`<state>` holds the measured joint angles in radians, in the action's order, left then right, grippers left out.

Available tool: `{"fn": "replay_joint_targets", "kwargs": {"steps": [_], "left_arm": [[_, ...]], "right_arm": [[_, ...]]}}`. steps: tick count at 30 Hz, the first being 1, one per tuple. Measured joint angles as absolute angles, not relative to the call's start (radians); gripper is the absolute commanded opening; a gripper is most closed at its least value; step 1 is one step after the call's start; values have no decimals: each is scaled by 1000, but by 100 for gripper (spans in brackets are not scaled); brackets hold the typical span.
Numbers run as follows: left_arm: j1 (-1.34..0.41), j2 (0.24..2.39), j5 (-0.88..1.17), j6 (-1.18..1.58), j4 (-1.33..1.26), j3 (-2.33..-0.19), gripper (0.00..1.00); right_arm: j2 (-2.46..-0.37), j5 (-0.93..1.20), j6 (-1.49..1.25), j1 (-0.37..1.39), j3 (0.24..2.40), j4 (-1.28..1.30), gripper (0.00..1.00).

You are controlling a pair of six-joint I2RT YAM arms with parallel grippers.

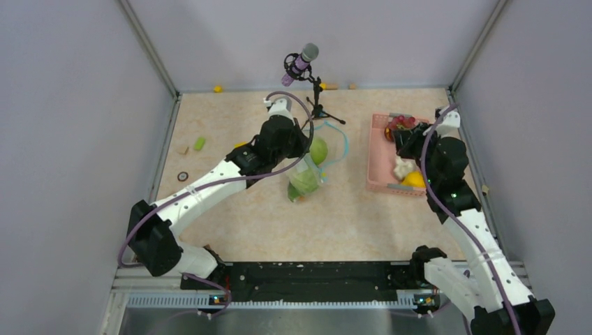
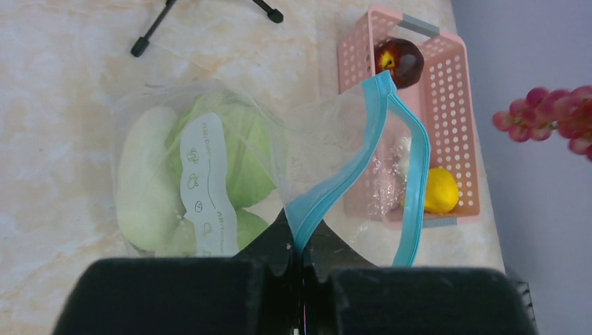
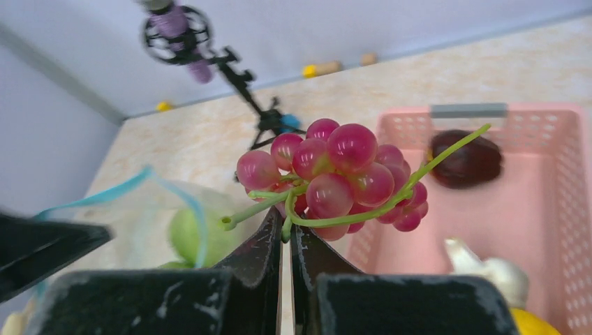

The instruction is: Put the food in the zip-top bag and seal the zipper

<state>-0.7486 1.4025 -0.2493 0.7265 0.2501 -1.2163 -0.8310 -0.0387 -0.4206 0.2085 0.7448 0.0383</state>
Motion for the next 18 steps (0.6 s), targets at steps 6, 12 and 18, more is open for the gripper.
{"fn": "replay_joint_targets", "kwargs": {"steps": [6,12,18], "left_arm": [[-749,1434,-141,696,233,-1216,0],[-749,1436,-87,678,224,-1216,0],[-749,1449,-55,675,218,-1218,0]], "right_arm": [[-794,290,-404,208,808,6,0],[-859,704,-488,209,805,-187,0],[-959,936,-607,213,775,-407,0]]}}
